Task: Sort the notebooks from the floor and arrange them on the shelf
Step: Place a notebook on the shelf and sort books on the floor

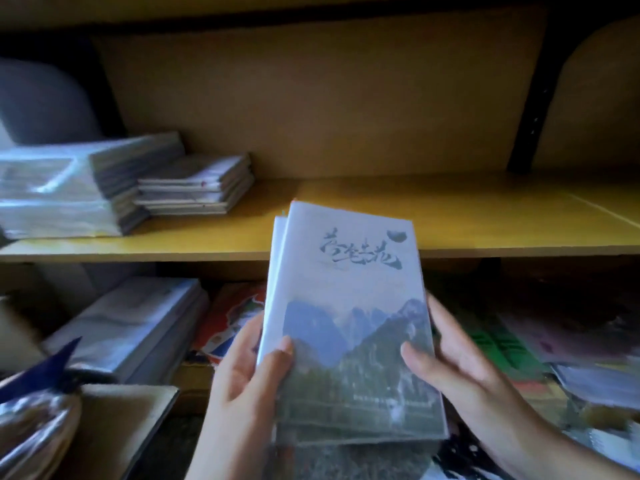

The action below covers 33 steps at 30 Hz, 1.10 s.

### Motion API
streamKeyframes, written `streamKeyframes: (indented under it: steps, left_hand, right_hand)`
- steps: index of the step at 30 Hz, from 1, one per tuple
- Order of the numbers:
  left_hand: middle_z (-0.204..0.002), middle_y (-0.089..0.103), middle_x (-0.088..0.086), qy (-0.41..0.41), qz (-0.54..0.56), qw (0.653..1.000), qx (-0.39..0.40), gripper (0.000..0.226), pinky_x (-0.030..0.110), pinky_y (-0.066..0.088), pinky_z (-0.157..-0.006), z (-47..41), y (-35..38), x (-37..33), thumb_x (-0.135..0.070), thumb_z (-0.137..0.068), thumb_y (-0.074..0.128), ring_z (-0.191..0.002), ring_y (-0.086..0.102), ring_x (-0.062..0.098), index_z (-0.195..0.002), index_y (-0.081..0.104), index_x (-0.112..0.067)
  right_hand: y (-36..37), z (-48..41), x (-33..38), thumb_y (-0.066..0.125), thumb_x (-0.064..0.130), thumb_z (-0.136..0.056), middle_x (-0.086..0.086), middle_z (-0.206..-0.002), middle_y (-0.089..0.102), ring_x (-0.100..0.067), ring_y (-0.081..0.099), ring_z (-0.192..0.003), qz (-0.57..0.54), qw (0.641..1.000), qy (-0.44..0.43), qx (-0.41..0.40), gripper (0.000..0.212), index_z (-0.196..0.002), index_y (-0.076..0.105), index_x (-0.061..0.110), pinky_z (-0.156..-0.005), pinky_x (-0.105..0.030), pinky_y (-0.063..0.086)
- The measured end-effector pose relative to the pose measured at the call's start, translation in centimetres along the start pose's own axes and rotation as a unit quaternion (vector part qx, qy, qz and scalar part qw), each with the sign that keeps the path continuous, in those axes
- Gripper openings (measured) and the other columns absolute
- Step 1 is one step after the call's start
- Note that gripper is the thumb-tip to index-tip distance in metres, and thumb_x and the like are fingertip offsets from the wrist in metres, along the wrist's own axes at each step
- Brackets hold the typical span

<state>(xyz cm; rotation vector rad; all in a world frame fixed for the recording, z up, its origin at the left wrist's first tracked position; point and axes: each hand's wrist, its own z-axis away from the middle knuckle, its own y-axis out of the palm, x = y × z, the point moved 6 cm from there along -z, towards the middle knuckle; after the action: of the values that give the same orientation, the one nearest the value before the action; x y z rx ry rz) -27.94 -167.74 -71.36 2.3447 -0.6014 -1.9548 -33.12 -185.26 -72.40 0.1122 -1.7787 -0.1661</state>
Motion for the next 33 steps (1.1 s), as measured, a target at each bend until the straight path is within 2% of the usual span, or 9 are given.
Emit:
streamKeyframes:
  steps: [3,7,11,15,20,23,25,28,33]
  left_hand:
    - [-0.065,0.063,0.006,0.049,-0.01,0.998,-0.029,0.033,0.012,0.039,-0.033,-0.9,-1.0,-2.3,-0.01,-0.07,0.067,-0.032,0.045,0.008,-0.1,0.068,-0.022]
    - [-0.052,0.048,0.001,0.014,0.026,0.996,-0.083,0.016,0.009,0.026,-0.027,-3.6,-2.3,-4.3,-0.014,-0.091,0.048,-0.027,0.034,0.008,-0.085,0.063,-0.013]
    - [-0.061,0.052,-0.001,-0.015,0.023,0.99,-0.141,0.015,0.007,0.024,-0.029,-8.6,-4.7,-6.6,-0.019,-0.092,0.05,-0.034,0.042,0.006,-0.078,0.054,-0.018]
    - [-0.076,0.052,-0.001,0.0,0.008,0.984,-0.179,0.014,0.007,0.03,-0.031,-13.6,-7.2,-8.9,-0.016,-0.091,0.053,-0.062,0.047,0.01,-0.077,0.054,-0.019]
    - [-0.081,0.054,0.003,0.021,0.053,0.97,-0.238,0.016,0.012,0.04,-0.035,-19.6,-10.8,-11.2,-0.014,-0.094,0.05,-0.063,0.056,0.011,-0.078,0.05,-0.015]
    - [-0.095,0.057,0.011,0.03,0.097,0.964,-0.246,0.012,0.025,0.056,-0.051,-21.4,-12.2,-11.2,-0.016,-0.093,0.05,-0.077,0.064,0.019,-0.099,0.052,-0.006]
    - [-0.098,0.058,0.009,0.035,0.03,0.973,-0.227,0.032,0.031,0.059,-0.061,-21.8,-12.2,-10.7,-0.027,-0.085,0.057,-0.086,0.06,0.02,-0.108,0.05,-0.005]
    - [-0.09,0.044,0.01,0.054,-0.025,0.972,-0.226,0.029,0.028,0.056,-0.066,-21.5,-12.1,-9.3,-0.008,-0.087,0.049,-0.076,0.051,0.017,-0.11,0.049,0.01]
    - [-0.121,0.039,0.046,0.095,-0.227,0.938,-0.243,0.055,0.06,0.038,-0.092,-20.5,-12.1,-9.0,-0.02,-0.071,0.049,-0.113,0.042,0.053,-0.108,0.044,0.019]
  right_hand:
    - [1.9,-1.6,2.2,0.057,0.025,-0.089,0.02,-0.125,0.061,-0.002,0.057,-0.116,0.046,0.997,-0.053,-0.021,0.057,-0.137,0.032,0.043,-0.092,-0.018,0.048]
    - [3.9,-4.6,3.9,0.056,0.029,-0.082,0.01,-0.094,0.073,-0.007,0.067,-0.071,-0.035,0.993,-0.059,-0.094,0.046,-0.127,0.05,0.035,-0.043,-0.02,0.047]
    - [6.7,-8.6,3.9,0.053,0.018,-0.092,0.001,-0.078,0.07,-0.013,0.056,-0.046,-0.057,0.994,-0.055,-0.081,0.036,-0.127,0.047,0.025,-0.033,-0.019,0.035]
    - [9.2,-13.6,3.7,0.046,0.016,-0.098,0.002,-0.089,0.063,-0.008,0.054,-0.048,-0.046,0.995,-0.053,-0.07,0.031,-0.128,0.047,0.02,-0.038,-0.019,0.036]
    - [13.5,-22.6,5.1,0.042,0.003,-0.097,-0.004,-0.075,0.051,-0.009,0.045,-0.053,-0.074,0.995,0.018,-0.062,0.024,-0.12,0.05,0.005,-0.042,-0.018,0.043]
    - [14.8,-25.9,4.7,0.033,-0.015,-0.091,-0.012,-0.077,0.043,-0.015,0.047,-0.058,-0.091,0.991,0.086,-0.049,0.038,-0.124,0.038,0.003,-0.059,-0.025,0.048]
    - [14.4,-26.4,3.0,0.026,-0.021,-0.086,-0.02,-0.093,0.044,-0.019,0.049,-0.063,-0.07,0.987,0.132,-0.051,0.041,-0.119,0.034,0.001,-0.067,-0.029,0.049]
    - [13.3,-26.3,0.4,0.022,-0.023,-0.082,-0.021,-0.129,0.049,-0.02,0.058,-0.081,-0.044,0.993,0.108,-0.032,0.061,-0.136,0.037,0.002,-0.074,-0.027,0.05]
    - [12.2,-26.2,-0.7,0.037,-0.012,-0.086,0.0,-0.119,0.051,-0.024,0.059,-0.106,0.128,0.991,0.036,-0.016,0.067,-0.146,0.03,0.018,-0.088,-0.037,0.05]
